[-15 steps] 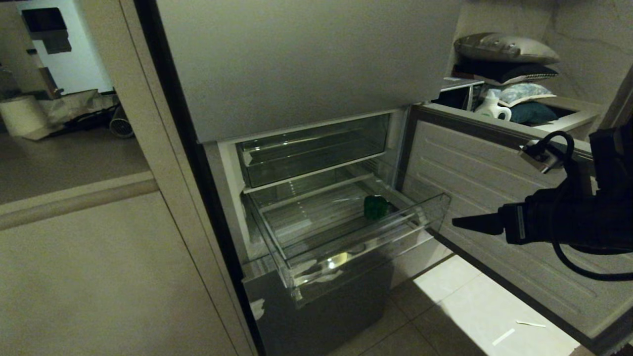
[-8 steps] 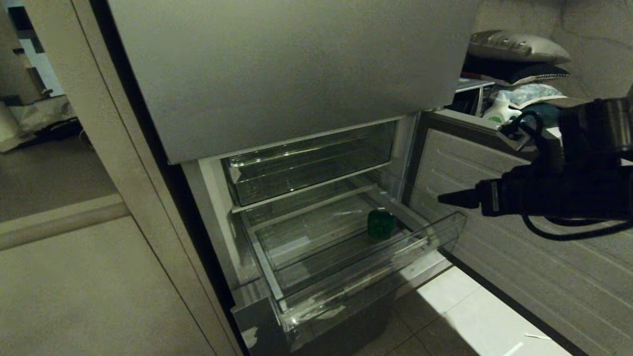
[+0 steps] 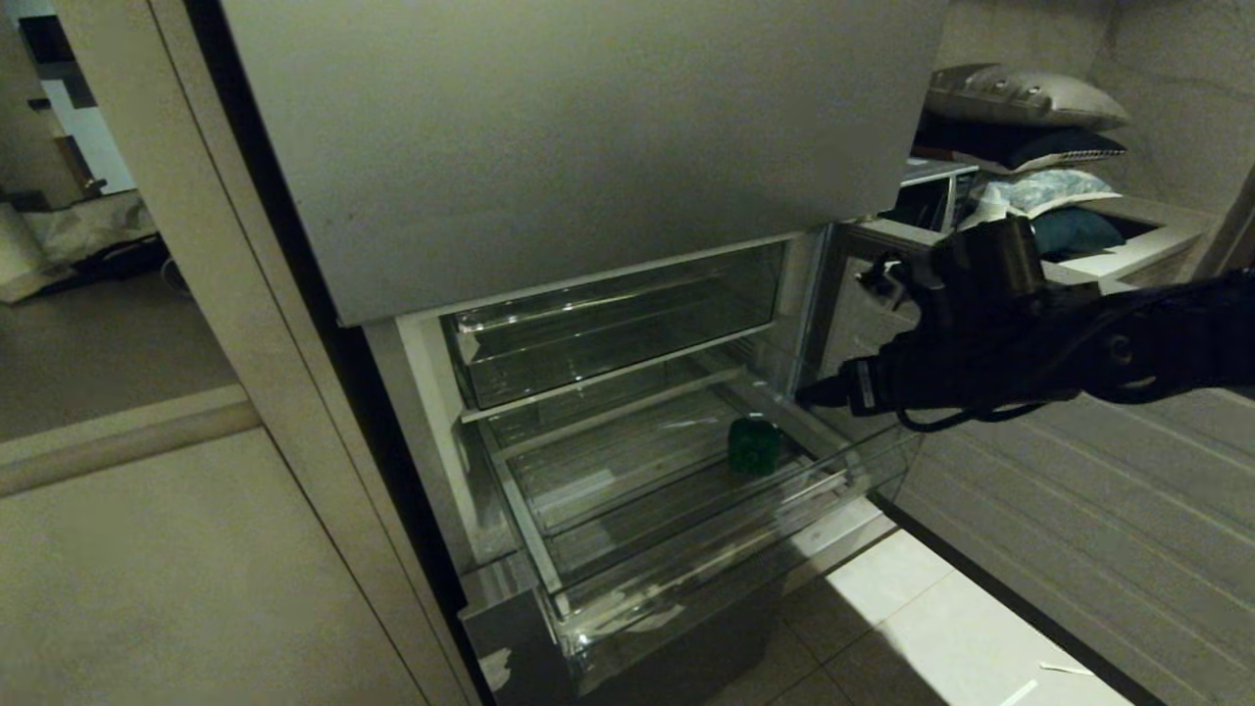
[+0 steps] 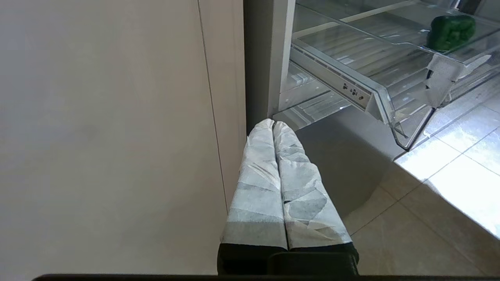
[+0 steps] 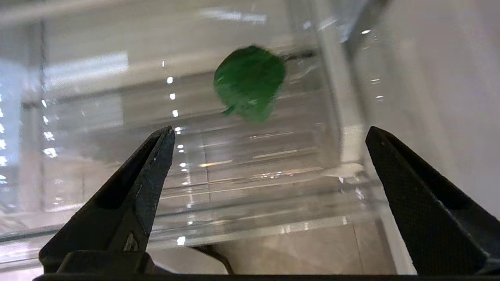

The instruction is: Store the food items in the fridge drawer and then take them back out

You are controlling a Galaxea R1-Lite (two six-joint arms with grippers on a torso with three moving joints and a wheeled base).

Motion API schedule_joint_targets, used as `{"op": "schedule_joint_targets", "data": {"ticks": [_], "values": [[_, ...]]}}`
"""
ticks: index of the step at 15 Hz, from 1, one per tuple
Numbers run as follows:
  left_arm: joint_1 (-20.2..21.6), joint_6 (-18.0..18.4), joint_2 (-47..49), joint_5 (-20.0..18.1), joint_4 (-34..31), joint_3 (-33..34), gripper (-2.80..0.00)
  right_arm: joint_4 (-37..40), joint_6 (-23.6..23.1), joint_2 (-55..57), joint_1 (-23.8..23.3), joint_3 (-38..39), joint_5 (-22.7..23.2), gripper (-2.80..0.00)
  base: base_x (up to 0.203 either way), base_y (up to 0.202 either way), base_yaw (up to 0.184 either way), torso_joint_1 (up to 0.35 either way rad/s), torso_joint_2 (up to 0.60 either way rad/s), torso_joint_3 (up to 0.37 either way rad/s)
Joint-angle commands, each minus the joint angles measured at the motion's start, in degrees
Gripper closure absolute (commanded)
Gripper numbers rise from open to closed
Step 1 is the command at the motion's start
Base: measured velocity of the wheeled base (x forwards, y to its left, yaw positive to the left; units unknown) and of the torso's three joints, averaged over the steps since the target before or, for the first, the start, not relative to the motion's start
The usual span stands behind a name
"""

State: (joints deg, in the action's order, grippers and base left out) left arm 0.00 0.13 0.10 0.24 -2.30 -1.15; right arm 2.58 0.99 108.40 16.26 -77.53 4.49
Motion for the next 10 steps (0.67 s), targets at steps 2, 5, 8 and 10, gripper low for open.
{"op": "schedule_joint_targets", "data": {"ticks": [2,5,8,10], "values": [[0.0,0.0,0.1,0.0,0.0,0.0,0.00,-0.3,-1.3,4.7,0.5,-1.1,0.4,-2.80,0.000,0.000,0.000,0.000,0.00,0.000],[0.0,0.0,0.1,0.0,0.0,0.0,0.00,-0.3,-1.4,7.7,1.2,-2.5,0.5,-2.80,0.000,0.000,0.000,0.000,0.00,0.000],[0.0,0.0,0.1,0.0,0.0,0.0,0.00,-0.4,-1.3,10.9,1.4,-4.4,0.7,-2.80,0.000,0.000,0.000,0.000,0.00,0.000],[0.0,0.0,0.1,0.0,0.0,0.0,0.00,-0.5,-1.4,12.6,1.4,-6.2,1.5,-2.80,0.000,0.000,0.000,0.000,0.00,0.000]]}}
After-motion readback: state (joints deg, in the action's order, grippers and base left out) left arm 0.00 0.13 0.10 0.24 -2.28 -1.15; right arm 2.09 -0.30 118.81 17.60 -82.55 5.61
